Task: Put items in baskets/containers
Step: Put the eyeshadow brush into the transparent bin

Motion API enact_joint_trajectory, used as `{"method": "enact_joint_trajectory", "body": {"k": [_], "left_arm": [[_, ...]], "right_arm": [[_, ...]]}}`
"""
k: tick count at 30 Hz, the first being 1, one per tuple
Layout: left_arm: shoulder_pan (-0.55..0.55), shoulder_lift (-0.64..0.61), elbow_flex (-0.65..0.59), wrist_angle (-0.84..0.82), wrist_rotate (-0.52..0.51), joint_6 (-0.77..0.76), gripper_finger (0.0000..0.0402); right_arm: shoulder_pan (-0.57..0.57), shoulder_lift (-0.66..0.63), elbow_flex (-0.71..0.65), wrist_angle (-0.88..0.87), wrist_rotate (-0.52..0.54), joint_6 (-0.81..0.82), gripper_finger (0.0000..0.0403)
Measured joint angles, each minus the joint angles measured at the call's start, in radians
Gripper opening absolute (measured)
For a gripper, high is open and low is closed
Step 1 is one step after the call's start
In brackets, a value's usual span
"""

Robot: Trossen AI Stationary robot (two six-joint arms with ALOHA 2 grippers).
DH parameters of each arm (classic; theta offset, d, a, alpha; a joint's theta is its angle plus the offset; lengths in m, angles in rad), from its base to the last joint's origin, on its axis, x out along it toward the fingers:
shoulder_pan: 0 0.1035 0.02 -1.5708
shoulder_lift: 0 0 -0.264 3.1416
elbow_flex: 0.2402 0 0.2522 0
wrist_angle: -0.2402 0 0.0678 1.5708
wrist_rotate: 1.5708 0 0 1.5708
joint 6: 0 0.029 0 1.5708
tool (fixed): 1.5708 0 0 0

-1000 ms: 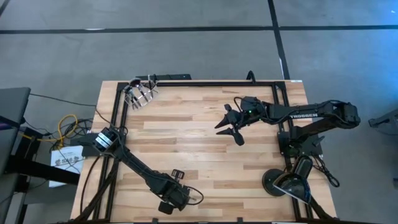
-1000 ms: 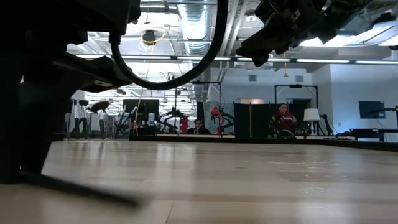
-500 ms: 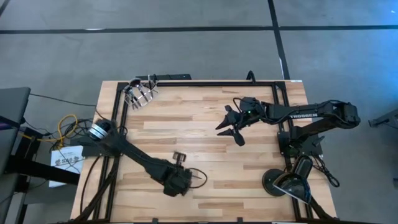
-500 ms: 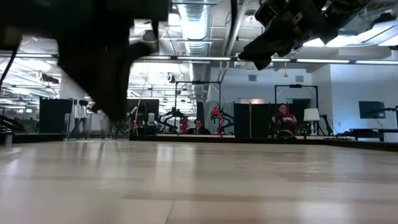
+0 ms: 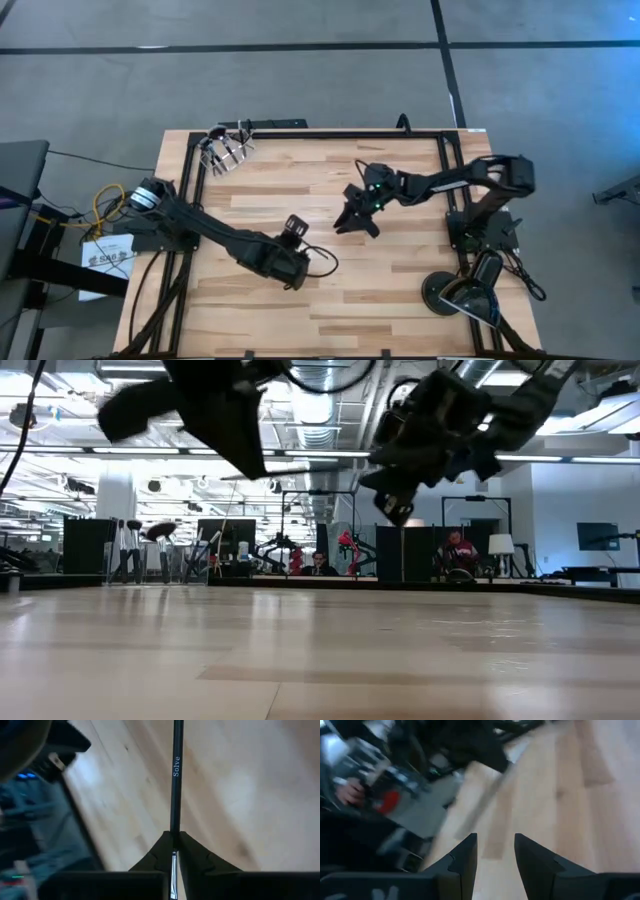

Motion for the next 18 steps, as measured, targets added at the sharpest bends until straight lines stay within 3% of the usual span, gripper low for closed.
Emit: {"method": "enact_joint_trajectory", "body": {"k": [4, 10, 18], "left_arm": [[0.023, 0.027, 0.000, 0.000, -0.079, 0.151, 0.0018], [0.074, 0.017, 0.000, 0.024, -0.230, 0.302, 0.0013], [0.102, 0.017, 0.001, 0.138, -0.224, 0.486, 0.0015]], "right_arm": [[-0.017, 0.090, 0.045, 0.065, -0.072, 0.081, 0.0127], [-0.004, 0.183, 0.117, 0.090, -0.089, 0.097, 0.0161], [-0.006, 0.206, 0.168, 0.131, -0.123, 0.127, 0.0205]]}}
